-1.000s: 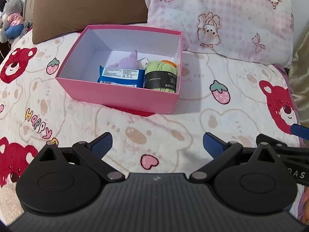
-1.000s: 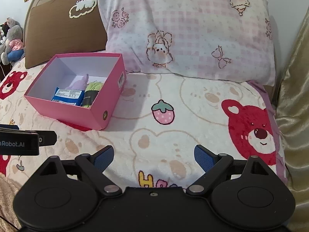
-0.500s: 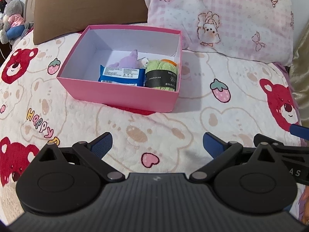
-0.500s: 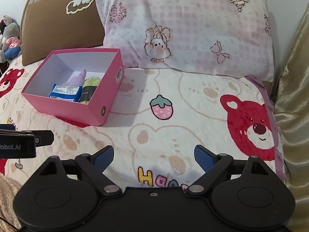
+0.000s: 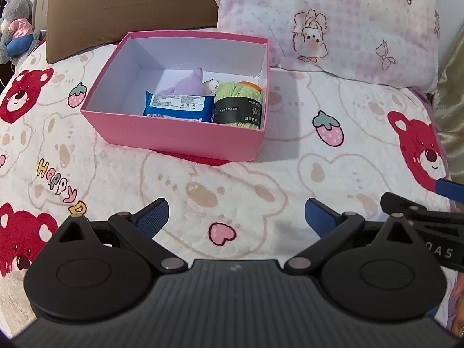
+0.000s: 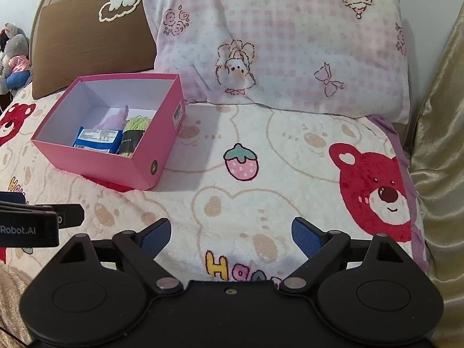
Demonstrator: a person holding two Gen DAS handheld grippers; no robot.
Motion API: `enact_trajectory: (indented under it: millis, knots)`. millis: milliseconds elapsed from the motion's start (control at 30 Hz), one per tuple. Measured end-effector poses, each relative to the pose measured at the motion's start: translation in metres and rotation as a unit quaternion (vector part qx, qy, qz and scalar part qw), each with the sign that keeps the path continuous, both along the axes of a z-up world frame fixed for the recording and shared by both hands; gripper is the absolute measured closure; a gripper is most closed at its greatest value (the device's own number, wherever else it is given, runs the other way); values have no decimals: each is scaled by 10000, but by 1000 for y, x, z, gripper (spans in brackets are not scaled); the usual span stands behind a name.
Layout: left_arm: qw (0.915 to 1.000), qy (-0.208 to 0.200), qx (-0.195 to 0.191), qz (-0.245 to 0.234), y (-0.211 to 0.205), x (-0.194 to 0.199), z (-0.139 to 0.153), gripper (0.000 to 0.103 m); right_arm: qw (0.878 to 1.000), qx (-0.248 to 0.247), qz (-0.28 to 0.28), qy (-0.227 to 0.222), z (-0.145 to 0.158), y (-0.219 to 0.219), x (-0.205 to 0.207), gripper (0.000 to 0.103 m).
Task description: Organize objects
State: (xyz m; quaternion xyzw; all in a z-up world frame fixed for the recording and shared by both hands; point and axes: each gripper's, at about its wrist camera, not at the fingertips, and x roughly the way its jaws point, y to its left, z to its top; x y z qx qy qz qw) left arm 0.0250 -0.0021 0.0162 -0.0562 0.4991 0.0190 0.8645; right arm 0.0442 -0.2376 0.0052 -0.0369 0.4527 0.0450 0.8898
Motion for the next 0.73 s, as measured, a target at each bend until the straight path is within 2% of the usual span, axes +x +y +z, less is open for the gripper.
enact_trajectory:
  millis: [733]
  knots:
    - [9999,-27,122,-24,-5,-2,3,0,10000,-51,39,-24,2,1,0,10]
